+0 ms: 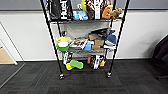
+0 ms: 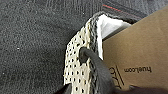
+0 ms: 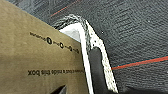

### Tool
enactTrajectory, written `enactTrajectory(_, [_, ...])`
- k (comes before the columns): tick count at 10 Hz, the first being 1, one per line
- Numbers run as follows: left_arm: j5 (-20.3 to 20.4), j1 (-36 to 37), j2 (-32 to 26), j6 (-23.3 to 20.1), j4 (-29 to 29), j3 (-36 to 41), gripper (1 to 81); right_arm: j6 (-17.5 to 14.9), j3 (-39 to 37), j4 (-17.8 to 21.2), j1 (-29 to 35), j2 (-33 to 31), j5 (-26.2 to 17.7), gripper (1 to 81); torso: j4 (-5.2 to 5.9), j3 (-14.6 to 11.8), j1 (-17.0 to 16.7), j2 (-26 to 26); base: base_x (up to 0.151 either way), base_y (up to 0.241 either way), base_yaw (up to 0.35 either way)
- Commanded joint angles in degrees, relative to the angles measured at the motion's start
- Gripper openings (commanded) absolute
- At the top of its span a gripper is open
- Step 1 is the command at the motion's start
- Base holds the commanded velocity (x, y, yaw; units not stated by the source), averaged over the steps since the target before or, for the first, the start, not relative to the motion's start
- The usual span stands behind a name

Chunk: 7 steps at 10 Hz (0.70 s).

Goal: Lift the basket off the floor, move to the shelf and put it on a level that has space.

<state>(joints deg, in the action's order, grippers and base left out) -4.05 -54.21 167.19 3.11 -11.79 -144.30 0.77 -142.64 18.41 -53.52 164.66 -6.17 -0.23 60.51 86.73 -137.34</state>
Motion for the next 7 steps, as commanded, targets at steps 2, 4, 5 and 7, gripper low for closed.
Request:
enactTrajectory(2, [-2.63,6.89,0.16,0.06,-0.52,0.33,81.1,0.11,0.45,1.1,5.83,-0.01,-2.53,81.1,0.0,0.0,0.0,0.0,0.0,0.0,0.0])
enactTrajectory(4, [-2.72,6.88,-0.01,0.06,-0.43,0.51,81.1,0.11,0.71,1.1,5.83,0.08,-2.44,81.1,0.0,0.0,0.0,0.0,0.0,0.0,0.0])
enactTrajectory(5, [-2.72,6.62,-0.01,0.06,-0.43,0.42,81.1,0.11,0.71,1.1,5.83,0.17,-2.19,81.1,0.0,0.0,0.0,0.0,0.0,0.0,0.0])
enactTrajectory(7, [-2.72,6.53,-0.1,0.06,-0.34,0.33,1.0,0.11,0.71,1.28,5.65,0.17,-1.83,1.0,0.0,0.0,0.0,0.0,0.0,0.0,0.0])
